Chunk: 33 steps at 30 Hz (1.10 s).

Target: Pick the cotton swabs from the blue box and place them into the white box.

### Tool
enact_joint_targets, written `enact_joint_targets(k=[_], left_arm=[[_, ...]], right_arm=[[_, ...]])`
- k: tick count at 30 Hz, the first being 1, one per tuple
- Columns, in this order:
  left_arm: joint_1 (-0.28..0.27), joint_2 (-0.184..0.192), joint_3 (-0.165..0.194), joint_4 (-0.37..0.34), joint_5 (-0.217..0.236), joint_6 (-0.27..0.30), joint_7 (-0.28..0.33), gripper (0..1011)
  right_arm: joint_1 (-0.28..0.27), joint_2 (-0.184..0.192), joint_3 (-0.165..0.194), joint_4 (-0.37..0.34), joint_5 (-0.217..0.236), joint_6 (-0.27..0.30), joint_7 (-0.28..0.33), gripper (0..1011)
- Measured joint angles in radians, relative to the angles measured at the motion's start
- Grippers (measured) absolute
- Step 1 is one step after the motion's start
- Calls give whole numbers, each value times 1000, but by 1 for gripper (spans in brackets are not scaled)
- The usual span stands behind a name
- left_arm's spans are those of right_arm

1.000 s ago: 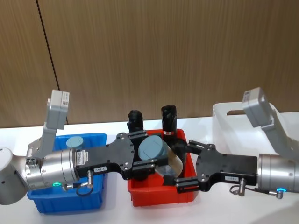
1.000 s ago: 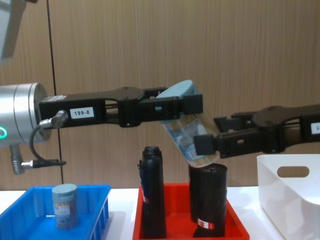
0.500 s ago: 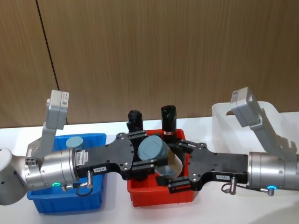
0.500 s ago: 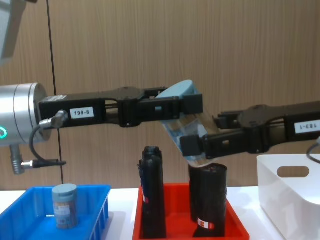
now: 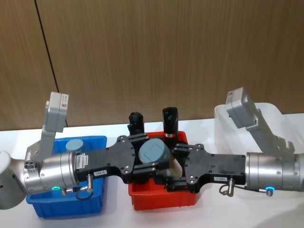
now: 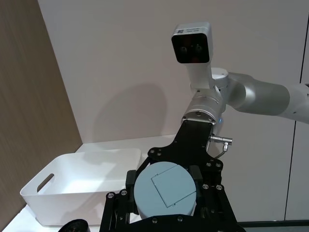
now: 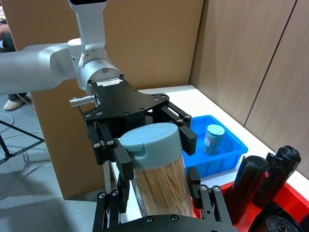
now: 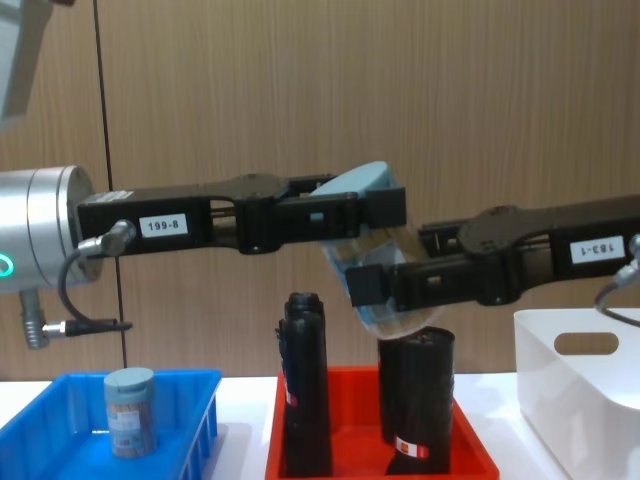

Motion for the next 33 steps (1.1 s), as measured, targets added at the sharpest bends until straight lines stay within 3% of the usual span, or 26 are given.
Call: enact_joint_targets(k=[7,11,19,33], left_arm=[[0,0,0,0,0,0,1,689],[0,0,0,0,0,0,2,835],[0,0,0,0,0,0,2,1004],[0,0,0,0,0,0,2,1004]], right_arm=[[4,0,-9,-1,-1,-4,7,696],[6,3,-11,-5,1,-7,9,633],[6,14,-15,-13,16,-13,10,632],[-5,40,-11,-20,49,-24,-22,632]])
